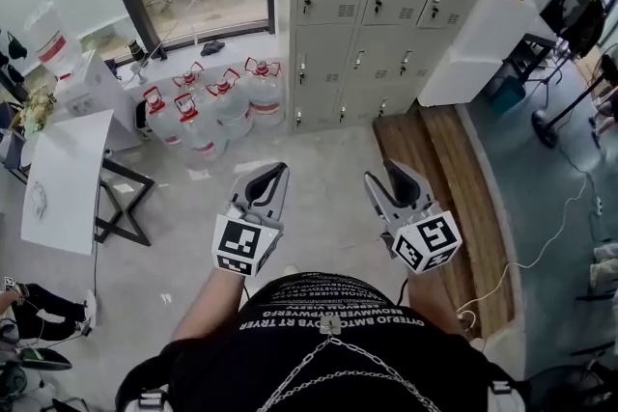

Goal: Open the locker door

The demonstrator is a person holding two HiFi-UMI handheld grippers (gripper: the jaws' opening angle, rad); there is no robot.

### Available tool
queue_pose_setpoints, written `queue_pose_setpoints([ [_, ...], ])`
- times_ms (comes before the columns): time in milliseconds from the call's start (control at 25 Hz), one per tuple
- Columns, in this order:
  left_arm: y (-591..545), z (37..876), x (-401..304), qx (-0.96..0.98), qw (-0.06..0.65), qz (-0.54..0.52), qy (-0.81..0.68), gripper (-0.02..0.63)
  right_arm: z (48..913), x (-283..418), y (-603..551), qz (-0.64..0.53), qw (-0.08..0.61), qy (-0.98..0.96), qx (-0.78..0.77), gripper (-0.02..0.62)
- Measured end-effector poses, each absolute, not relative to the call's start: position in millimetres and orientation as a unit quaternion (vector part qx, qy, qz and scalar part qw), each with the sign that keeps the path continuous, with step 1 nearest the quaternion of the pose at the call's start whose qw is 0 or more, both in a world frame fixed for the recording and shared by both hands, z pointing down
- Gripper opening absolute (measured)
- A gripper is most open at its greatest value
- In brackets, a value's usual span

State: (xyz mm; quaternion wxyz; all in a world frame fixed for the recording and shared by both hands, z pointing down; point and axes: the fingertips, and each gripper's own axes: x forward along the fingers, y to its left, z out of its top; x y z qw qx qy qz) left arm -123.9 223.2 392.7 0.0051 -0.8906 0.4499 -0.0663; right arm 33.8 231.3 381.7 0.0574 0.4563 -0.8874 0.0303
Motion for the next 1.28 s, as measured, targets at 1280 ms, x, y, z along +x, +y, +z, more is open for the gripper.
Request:
queue_pose_setpoints([
  [1280,15.3,421.5,-53.0,-0.856,-0.017,-0.106,0.506,-0.002,422.9,89.1,0.8,0.077,0.045,-0.928,0.361,0.172],
])
